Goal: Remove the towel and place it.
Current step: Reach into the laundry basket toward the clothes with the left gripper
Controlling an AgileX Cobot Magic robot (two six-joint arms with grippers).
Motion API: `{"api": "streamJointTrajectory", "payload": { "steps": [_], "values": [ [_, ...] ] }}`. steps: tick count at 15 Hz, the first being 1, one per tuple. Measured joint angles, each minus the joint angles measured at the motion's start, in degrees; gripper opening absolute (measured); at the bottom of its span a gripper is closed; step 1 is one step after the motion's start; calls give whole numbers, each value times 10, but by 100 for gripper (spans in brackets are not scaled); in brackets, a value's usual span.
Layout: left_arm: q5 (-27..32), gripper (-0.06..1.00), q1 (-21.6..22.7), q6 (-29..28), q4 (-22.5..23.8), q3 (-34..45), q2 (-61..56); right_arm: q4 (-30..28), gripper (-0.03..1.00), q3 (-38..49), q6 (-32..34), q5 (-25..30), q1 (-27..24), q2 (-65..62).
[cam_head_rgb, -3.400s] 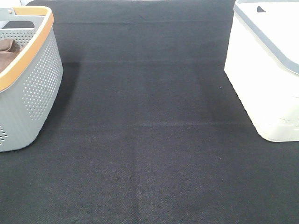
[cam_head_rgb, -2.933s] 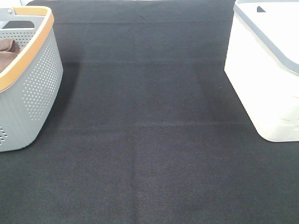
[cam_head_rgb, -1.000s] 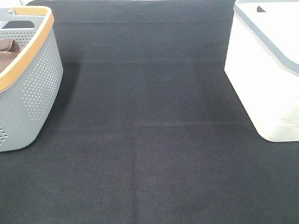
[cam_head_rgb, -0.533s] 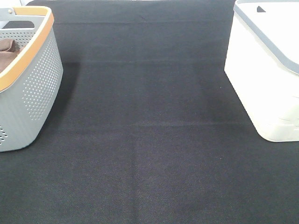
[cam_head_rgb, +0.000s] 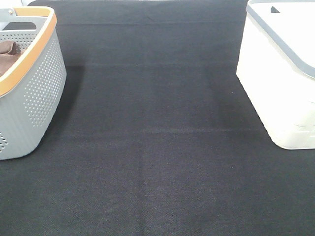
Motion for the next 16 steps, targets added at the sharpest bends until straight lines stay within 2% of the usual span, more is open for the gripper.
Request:
{"api": "streamJointTrajectory", "payload": {
  "steps": [3,4,6,7,10,12,16],
  "values": [
    [-5,41,0,0,1,-1,0,0,62,0,0,0,0,0],
    [-26,41,0,0,8,-3,0,0,62,0,0,0,0,0],
    [-105,41,0,-9,42,-9,11,0,62,0,0,0,0,0],
    [-157,41,0,-23,62,-9,36,0,62,0,0,0,0,0],
    [-264,41,0,-70,102,-19,148,0,62,0,0,0,0,0],
    [-290,41,0,-98,108,-48,237,0,62,0,0,0,0,0],
    [-282,41,0,-142,111,-152,425,0,62,0,0,0,0,0]
  ]
}}
